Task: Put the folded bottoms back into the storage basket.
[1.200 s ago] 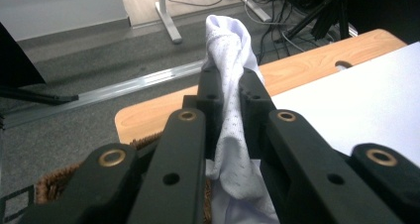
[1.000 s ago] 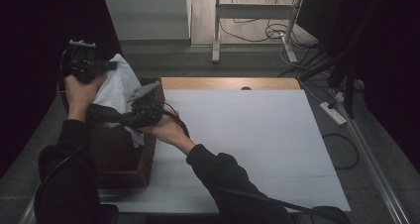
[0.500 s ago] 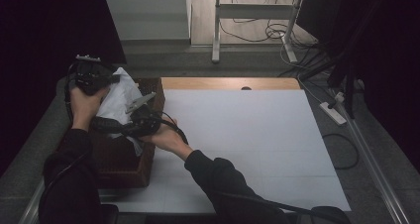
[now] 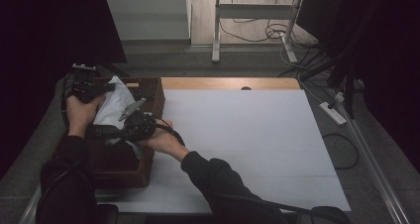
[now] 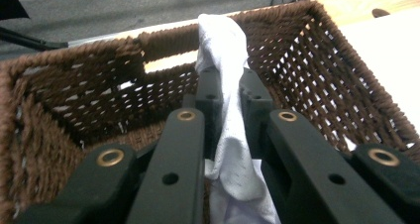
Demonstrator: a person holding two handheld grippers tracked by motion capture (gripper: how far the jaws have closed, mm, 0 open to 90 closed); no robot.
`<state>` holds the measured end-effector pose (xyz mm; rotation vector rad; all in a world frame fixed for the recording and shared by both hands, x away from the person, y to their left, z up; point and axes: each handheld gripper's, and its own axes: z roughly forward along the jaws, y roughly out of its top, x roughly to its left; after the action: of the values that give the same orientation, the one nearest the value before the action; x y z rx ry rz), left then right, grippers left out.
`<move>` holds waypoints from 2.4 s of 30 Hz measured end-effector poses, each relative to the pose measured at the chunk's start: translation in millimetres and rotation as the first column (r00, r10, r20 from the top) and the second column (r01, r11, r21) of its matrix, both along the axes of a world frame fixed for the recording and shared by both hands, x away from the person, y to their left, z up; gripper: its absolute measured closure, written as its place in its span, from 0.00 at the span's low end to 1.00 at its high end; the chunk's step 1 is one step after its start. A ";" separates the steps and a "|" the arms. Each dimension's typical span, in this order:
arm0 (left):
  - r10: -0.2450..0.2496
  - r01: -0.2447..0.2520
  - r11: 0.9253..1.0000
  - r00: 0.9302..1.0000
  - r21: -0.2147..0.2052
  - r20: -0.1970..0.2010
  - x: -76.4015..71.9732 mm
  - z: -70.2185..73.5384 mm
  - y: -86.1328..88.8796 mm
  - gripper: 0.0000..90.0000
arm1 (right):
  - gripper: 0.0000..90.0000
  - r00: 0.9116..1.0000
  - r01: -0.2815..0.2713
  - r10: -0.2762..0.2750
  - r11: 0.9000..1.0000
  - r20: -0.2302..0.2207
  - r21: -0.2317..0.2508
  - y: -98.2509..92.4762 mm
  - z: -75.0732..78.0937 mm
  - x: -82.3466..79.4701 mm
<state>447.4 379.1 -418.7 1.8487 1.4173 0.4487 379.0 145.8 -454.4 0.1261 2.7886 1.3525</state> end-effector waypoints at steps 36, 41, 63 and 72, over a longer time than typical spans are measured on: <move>-0.041 0.044 0.996 0.998 -0.078 0.037 -25.9 -13.2 0.1 0.00 | 0.04 0.986 0.134 -0.130 0.991 -0.106 0.024 -63.8 40.6 32.1; -0.069 0.073 0.995 0.996 -0.075 0.052 -36.7 -13.4 -7.9 0.00 | 0.01 0.980 0.155 -0.152 0.988 -0.126 0.014 -81.5 31.1 34.3; -0.167 0.171 0.984 0.983 -0.046 0.082 -82.0 -14.7 -57.1 0.00 | 0.00 0.977 0.168 -0.166 0.986 -0.131 0.011 -134.5 14.4 9.8; -0.190 0.194 0.980 0.979 -0.046 0.077 -92.5 -14.0 -73.2 0.00 | 0.00 0.976 0.178 -0.178 0.984 -0.125 -0.006 -151.8 11.2 4.1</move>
<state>354.9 305.9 -432.7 1.8852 1.1783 0.3733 383.2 -6.0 -443.2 0.4651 2.7914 1.3532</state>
